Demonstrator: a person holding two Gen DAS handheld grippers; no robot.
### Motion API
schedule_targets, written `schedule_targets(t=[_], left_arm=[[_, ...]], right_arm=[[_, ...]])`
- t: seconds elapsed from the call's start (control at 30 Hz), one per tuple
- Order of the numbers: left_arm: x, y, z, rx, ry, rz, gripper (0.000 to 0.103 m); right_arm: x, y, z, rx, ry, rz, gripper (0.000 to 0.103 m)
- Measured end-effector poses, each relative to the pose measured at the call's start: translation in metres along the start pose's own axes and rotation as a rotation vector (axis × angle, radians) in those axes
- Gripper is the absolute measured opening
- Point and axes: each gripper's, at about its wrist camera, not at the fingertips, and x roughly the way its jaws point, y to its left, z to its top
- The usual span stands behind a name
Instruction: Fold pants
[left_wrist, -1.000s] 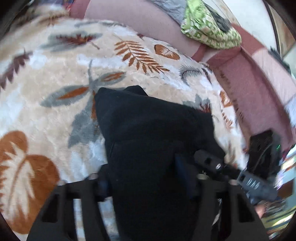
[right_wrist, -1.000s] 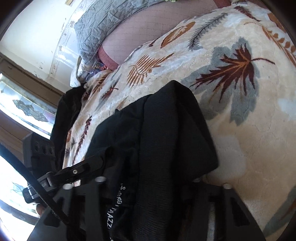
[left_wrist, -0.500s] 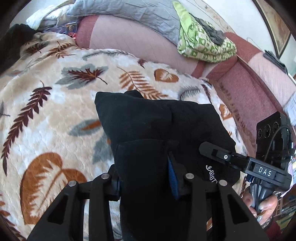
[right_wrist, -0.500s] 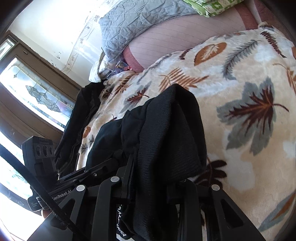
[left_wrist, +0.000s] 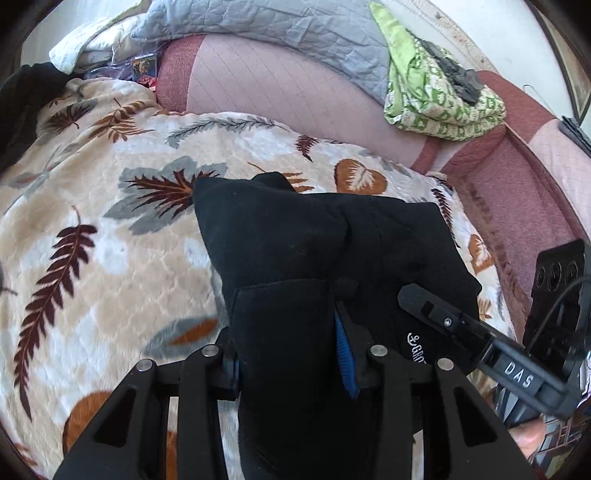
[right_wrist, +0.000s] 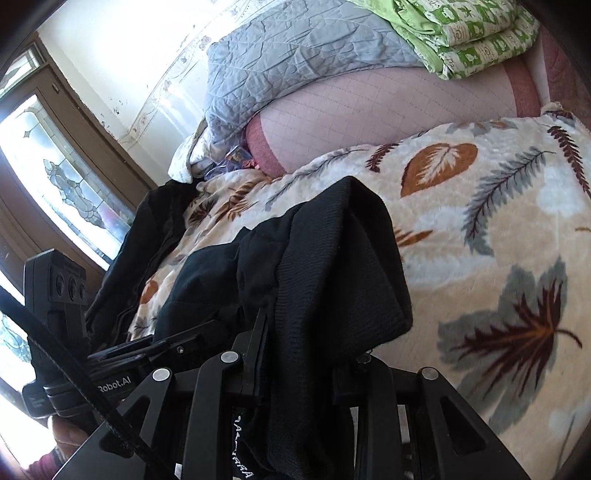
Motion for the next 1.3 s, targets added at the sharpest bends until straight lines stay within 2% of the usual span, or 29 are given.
schedule_targets(t=[0.63,0.83,0.87,0.97,1.07,1.13,1.2,1.3], left_arm=[[0.084,0.003,0.036,0.001,0.081,0.043,0.039],[0.098,0.005,0.039,0.037,0.098,0.064,0.047],[0.099,0.006,0.039,0.042,0.100,0.068,0.052],[0.105,0.012,0.041,0.032,0.116,0.076,0.064],[0.098,0.027,0.042,-0.065,0.131,0.020,0.066],[0.083,0.032,0.043,-0.116,0.110,-0.013,0.066],[0.063,0.031,0.045,-0.117,0.073,-0.022,0.066],[0.040,0.022,0.049,-0.090,0.021,-0.034,0.066]], right_arm=[[0.065,-0.068,0.032,0.074,0.018,-0.027,0.027],[0.075,-0.079,0.030,0.094,0.043,-0.069,0.029],[0.077,-0.081,0.029,0.099,0.051,-0.082,0.030],[0.084,-0.091,0.026,0.125,0.073,-0.115,0.047],[0.083,-0.103,0.025,0.180,0.079,-0.073,0.049],[0.077,-0.106,0.028,0.219,0.096,-0.053,0.055],[0.065,-0.111,0.032,0.252,0.051,-0.051,0.057],[0.037,-0.116,0.039,0.289,-0.061,-0.088,0.059]])
